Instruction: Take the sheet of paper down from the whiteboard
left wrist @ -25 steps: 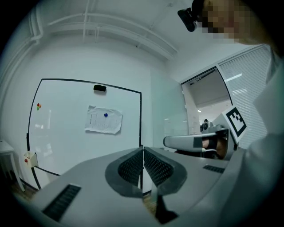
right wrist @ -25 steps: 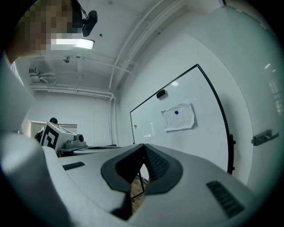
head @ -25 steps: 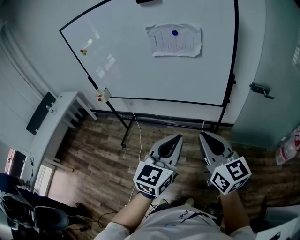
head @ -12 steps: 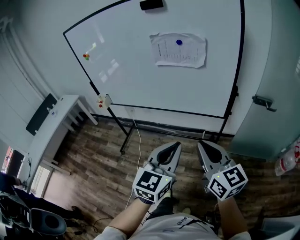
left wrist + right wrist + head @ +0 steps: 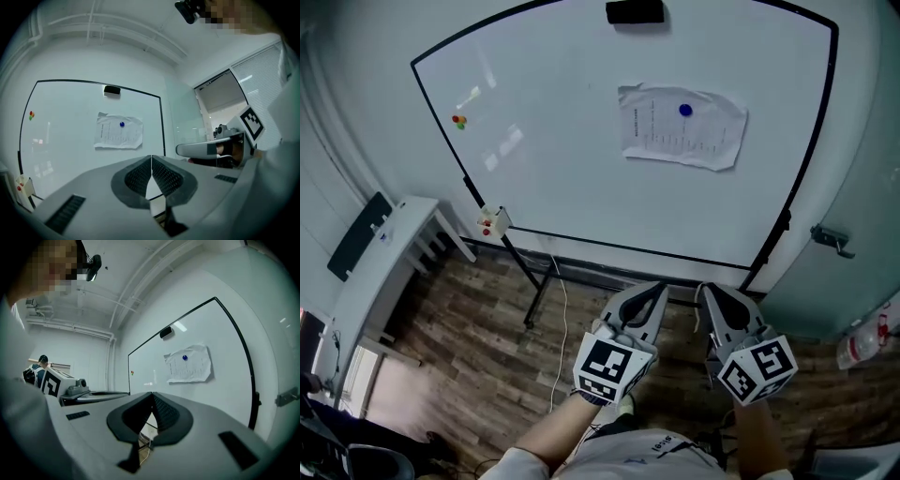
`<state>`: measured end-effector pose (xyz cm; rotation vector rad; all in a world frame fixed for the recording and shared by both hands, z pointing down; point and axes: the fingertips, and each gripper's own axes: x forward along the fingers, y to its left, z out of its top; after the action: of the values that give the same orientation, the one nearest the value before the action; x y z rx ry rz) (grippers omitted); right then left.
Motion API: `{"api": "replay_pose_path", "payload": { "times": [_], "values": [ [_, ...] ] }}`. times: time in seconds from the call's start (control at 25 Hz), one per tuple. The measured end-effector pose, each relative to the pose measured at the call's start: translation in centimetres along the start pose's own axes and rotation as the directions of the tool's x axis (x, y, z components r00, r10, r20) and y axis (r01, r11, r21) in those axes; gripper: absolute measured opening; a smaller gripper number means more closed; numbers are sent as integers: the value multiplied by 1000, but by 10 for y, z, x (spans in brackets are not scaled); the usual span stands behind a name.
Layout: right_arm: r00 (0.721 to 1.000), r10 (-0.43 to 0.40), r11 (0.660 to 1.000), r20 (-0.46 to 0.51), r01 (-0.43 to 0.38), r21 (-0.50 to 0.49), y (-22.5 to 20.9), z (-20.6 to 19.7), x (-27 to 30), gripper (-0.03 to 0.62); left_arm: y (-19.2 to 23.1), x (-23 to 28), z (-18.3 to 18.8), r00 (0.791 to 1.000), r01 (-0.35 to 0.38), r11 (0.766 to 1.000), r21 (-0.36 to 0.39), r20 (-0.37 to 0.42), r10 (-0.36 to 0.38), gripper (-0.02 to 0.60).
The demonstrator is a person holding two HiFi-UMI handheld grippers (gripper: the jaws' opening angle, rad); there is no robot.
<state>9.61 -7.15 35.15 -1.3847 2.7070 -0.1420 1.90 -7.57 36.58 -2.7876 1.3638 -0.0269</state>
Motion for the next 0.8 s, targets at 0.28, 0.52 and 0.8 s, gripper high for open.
{"api": "replay_pose_path", "payload": {
  "times": [0.28,0.52,0.8],
  "values": [
    [996,-88,996,19,88,-25,-18,9,72,14,70,44,7,998,59,998,28,20,-59,17],
    [990,-142,988,24,143,-57,-36,12,112,14,115,74,-2,997,69,998,3,19,-69,17],
    [984,-167,977,64,174,-126,-74,33,160,14,152,116,15,998,30,997,65,52,-33,17]
  ]
}}
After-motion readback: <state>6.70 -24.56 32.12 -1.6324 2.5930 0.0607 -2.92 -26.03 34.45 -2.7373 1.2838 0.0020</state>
